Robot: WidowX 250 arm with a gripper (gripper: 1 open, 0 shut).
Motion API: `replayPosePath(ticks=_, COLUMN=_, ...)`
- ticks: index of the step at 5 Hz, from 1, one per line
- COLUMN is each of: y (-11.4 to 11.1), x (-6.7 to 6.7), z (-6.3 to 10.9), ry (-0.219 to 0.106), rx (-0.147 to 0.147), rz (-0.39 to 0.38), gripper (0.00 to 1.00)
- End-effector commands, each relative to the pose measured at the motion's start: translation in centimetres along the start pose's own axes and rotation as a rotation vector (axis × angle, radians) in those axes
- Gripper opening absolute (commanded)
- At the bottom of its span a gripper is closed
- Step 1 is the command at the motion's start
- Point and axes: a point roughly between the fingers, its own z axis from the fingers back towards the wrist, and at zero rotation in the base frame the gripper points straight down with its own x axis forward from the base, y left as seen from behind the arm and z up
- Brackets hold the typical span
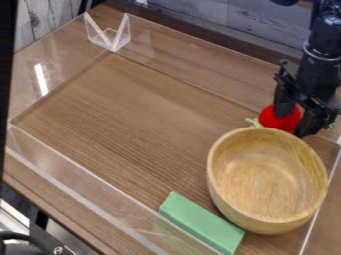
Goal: Move the red object to the left side of the table
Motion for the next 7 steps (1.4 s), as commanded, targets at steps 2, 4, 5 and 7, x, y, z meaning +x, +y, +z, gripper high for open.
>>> replayPosePath(ticks=2, y=2.0, x=1.0, z=1.8, ry=-0.086, rx=0.044, rz=0.025, gripper=1.00)
replayPosePath(ticks=4, y=2.6, x=1.1, z=1.6, ry=-0.103, rx=0.050, rz=0.033, gripper=1.00)
replayPosePath(ticks=5, y=2.8, x=1.3, z=1.4, ry=-0.110, rx=0.052, rz=0.037, gripper=1.00)
replayPosePath(ticks=7, y=3.1, x=1.5, z=1.1, ry=-0.121, rx=0.055, rz=0.046, gripper=1.00)
